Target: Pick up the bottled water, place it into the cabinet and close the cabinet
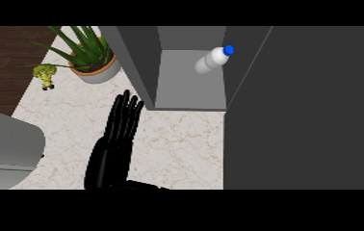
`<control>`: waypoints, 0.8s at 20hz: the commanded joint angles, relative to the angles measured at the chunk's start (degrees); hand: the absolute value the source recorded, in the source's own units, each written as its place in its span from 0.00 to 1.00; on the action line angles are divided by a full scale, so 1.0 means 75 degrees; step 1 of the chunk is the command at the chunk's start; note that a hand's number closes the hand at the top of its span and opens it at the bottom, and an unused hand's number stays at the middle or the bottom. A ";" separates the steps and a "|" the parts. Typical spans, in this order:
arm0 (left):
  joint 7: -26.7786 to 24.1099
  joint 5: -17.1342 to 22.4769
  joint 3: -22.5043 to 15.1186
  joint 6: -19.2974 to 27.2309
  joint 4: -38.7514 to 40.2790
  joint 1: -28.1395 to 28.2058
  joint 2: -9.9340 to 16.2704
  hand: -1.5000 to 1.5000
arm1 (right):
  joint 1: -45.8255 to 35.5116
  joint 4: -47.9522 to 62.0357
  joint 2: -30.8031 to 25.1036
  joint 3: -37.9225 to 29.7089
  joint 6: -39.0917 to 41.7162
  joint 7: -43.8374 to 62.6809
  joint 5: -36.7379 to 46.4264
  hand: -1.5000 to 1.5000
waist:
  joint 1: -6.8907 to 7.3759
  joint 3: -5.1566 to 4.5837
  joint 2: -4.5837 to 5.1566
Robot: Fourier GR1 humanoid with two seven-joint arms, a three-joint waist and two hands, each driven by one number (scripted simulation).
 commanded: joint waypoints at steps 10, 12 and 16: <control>-0.0340 0.0254 0.0666 -0.0390 -0.1226 0.1415 0.0944 0.00 | -0.0732 -0.1434 0.0756 0.3669 -0.1018 0.1964 0.3075 1.00 | -0.0051 -0.0017 0.0004; -0.0578 0.0390 0.0692 -0.0636 -0.1435 0.1948 0.1109 0.00 | -0.0973 -0.1594 0.0766 0.3843 -0.1071 0.1977 0.3219 1.00 | -0.0007 -0.0021 -0.0029; -0.0738 0.0682 0.1151 -0.0980 -0.1296 0.2160 0.1329 0.00 | -0.1787 -0.1487 0.0906 0.4273 -0.1204 0.2435 0.3348 1.00 | 0.0025 -0.0039 -0.0030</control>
